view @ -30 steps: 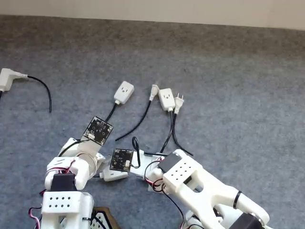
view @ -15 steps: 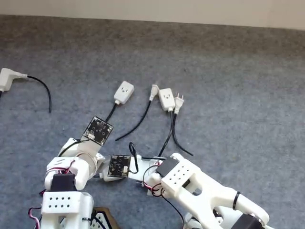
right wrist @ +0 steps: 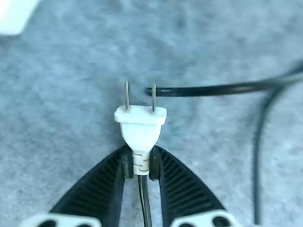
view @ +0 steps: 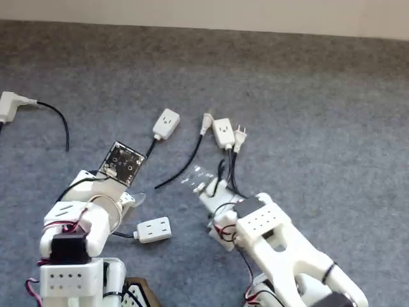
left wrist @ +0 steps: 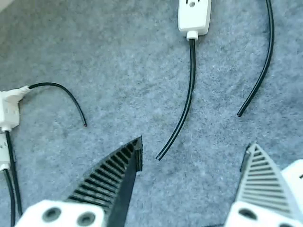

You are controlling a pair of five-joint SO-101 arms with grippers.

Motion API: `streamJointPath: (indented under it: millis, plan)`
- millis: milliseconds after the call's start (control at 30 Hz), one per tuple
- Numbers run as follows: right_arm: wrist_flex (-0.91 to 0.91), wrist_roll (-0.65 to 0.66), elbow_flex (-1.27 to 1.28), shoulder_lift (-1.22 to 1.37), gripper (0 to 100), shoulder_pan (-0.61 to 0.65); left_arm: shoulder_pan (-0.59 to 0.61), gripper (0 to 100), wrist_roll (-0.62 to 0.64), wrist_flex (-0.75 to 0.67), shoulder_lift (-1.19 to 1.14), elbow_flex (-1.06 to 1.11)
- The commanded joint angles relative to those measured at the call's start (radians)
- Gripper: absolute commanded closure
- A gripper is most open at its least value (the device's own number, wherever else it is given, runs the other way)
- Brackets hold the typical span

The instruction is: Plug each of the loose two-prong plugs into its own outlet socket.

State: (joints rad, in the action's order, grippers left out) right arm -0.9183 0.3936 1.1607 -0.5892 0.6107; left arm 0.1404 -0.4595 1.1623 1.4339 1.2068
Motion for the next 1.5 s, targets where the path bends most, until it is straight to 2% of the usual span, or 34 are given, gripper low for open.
streamJointPath:
  millis: [0, 200, 333, 400, 567, 733, 867, 1000, 1100, 1333, 1467]
  plan:
    - [-0.015, -0.046, -0.002, -0.170, 99.3, -0.084, -0.013, 67, 0.012, 0.166, -0.127, -0.197]
    - [-0.130, -0.008, 0.045, -0.366, 99.3, -0.157, -0.025, 67, -0.014, 0.350, -0.544, -0.541]
    - [-0.133, 0.031, 0.108, -0.455, 99.3, -0.236, -0.128, 67, -0.212, 0.525, -0.808, -0.699]
    - [-0.134, 0.051, 0.142, -0.501, 99.3, -0.269, -0.171, 67, -0.259, 0.539, -0.906, -0.700]
    - [-0.133, 0.052, 0.186, -0.570, 99.3, -0.308, -0.239, 67, -0.304, 0.425, -1.059, -0.599]
    - [-0.127, 0.052, 0.185, -0.545, 99.3, -0.308, -0.337, 67, -0.299, 0.250, -1.070, -0.432]
    - [-0.127, 0.052, 0.183, -0.530, 99.3, -0.308, -0.348, 67, -0.298, 0.051, -1.076, -0.291]
    - [-0.127, 0.052, 0.183, -0.530, 99.3, -0.306, -0.344, 67, -0.298, -0.075, -1.078, -0.199]
    - [-0.127, 0.052, 0.183, -0.530, 99.3, -0.306, -0.344, 70, -0.298, -0.123, -1.078, -0.166]
    - [-0.125, 0.052, 0.183, -0.530, 99.3, -0.306, -0.403, 87, -0.292, -0.124, -1.079, -0.219]
    - [-0.125, 0.052, 0.183, -0.530, 99.3, -0.306, -0.466, 92, -0.221, -0.103, -1.081, -0.285]
